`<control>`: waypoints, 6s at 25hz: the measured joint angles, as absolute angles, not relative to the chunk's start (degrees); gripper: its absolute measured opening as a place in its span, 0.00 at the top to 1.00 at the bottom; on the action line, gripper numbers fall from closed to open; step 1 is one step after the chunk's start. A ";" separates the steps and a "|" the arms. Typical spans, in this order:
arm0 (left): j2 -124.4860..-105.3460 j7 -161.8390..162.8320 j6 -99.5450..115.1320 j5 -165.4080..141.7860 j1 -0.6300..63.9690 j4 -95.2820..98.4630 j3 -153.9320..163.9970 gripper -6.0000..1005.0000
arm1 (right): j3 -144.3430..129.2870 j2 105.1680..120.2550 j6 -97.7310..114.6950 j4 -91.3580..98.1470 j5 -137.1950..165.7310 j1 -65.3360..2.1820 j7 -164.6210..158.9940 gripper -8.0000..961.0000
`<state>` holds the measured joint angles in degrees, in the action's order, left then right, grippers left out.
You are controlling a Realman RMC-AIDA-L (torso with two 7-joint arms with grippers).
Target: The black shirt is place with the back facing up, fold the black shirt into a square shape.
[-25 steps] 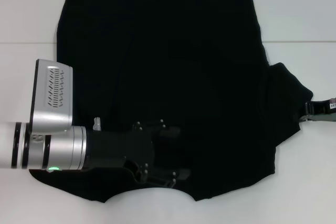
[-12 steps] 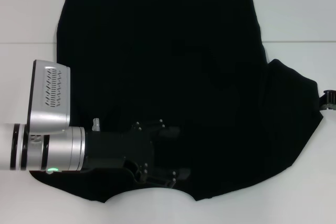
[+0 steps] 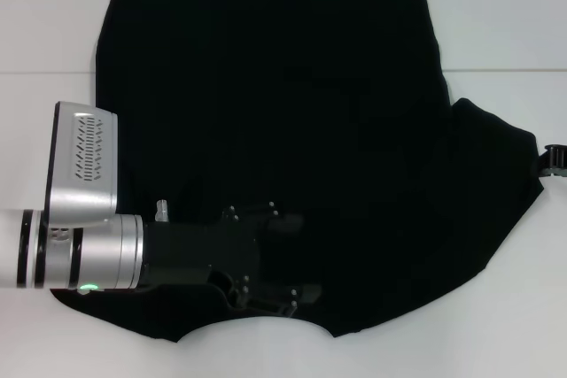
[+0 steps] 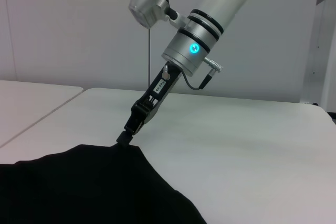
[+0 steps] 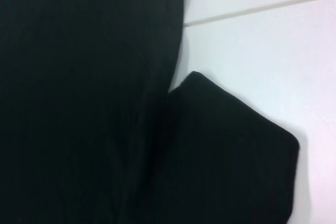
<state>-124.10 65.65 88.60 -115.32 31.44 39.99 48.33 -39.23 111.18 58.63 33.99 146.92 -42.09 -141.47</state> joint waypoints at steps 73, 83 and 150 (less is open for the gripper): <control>-124.10 67.23 87.97 -115.61 31.51 38.99 46.40 0.13 | -45.82 111.85 60.93 39.66 145.11 -39.67 -143.39 0.99; -124.10 66.91 87.97 -115.74 31.46 39.03 46.41 0.13 | -42.99 112.59 62.96 40.08 144.84 -36.61 -143.43 0.99; -124.02 67.23 84.97 -115.84 31.45 37.53 46.41 0.13 | -55.44 117.84 70.13 43.38 153.89 -53.05 -145.96 0.75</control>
<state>-124.02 67.23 84.96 -115.84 31.45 37.53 46.41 -55.44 117.84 70.13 43.38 153.89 -53.05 -145.96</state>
